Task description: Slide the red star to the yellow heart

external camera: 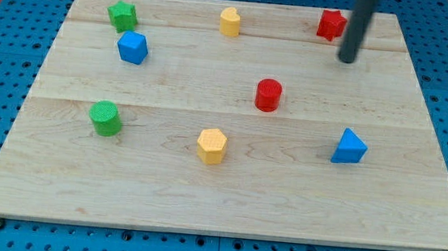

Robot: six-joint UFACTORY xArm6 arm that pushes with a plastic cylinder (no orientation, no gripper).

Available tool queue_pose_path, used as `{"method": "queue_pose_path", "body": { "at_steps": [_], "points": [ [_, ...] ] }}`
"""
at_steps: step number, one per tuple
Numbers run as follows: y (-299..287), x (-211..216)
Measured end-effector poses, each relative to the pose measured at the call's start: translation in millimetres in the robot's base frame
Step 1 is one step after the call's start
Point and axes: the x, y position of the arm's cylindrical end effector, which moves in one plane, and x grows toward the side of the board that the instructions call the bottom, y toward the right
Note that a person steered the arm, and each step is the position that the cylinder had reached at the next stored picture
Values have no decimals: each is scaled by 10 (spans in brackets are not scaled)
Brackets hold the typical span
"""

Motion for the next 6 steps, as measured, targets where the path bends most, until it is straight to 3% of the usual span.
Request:
{"method": "queue_pose_path", "body": {
  "at_steps": [1,2,3,4,5,6],
  "points": [
    [189,-447],
    [-5,-705],
    [-292,-706],
    [-147,-939],
    [-584,-919],
    [-1470,-584]
  ]
}}
